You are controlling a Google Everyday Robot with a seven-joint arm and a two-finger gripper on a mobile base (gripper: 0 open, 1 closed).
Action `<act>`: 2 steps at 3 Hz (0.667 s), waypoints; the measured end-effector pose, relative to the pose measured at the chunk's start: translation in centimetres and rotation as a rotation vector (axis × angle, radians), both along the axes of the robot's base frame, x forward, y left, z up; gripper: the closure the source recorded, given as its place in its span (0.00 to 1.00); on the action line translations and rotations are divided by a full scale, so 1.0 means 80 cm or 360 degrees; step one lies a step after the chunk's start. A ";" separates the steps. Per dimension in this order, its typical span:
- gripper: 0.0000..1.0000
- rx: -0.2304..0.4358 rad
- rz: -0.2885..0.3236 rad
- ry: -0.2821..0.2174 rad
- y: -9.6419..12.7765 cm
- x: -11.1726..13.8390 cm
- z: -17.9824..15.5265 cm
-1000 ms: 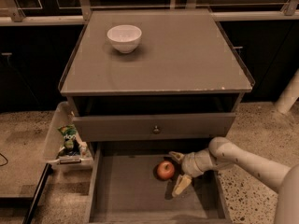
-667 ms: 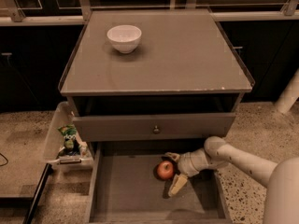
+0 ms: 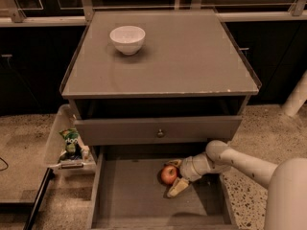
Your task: Pick apple from middle drawer and place on counter
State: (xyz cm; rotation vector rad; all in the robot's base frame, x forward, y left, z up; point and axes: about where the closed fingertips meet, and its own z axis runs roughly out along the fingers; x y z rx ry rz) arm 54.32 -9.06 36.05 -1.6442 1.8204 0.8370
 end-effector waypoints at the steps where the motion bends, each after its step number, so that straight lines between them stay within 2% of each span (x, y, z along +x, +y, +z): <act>1: 0.42 0.0000 0.0000 0.0000 0.000 0.000 0.000; 2: 0.66 0.0000 0.0000 0.0000 0.000 0.000 0.000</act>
Offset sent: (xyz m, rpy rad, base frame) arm 0.0000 0.0000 0.0000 0.0000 0.0000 0.0000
